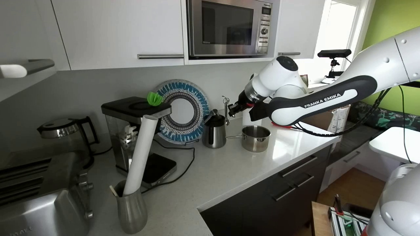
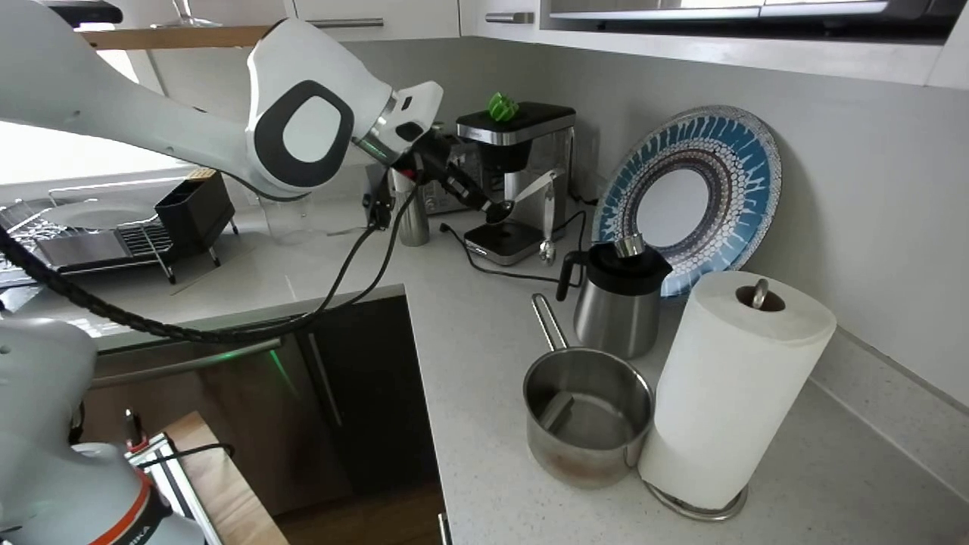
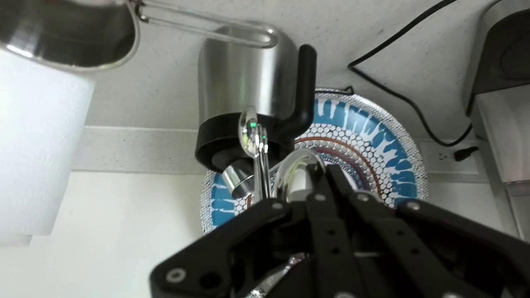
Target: Pick up the silver spoons on the left and put them in the silver pot
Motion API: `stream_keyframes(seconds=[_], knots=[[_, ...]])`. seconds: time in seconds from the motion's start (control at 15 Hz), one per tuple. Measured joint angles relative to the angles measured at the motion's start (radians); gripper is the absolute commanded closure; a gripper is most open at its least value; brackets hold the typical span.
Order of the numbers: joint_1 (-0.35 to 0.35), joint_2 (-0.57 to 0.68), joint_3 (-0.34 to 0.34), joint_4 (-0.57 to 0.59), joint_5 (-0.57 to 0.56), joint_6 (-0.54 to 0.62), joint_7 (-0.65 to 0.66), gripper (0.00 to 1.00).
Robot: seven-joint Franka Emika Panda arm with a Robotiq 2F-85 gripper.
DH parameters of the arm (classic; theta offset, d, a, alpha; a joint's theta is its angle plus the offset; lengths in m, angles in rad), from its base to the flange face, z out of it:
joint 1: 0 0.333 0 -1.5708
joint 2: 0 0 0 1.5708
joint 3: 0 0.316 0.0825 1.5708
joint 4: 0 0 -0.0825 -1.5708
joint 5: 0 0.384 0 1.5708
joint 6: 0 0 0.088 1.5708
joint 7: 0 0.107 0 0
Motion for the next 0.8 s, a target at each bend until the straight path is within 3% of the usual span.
stream_keyframes(seconds=[0.2, 0.8], knots=[[0.021, -0.006, -0.008, -0.019, 0.015, 0.0, -0.007, 0.99], [-0.039, 0.028, -0.006, -0.048, -0.004, 0.003, 0.014, 0.99]])
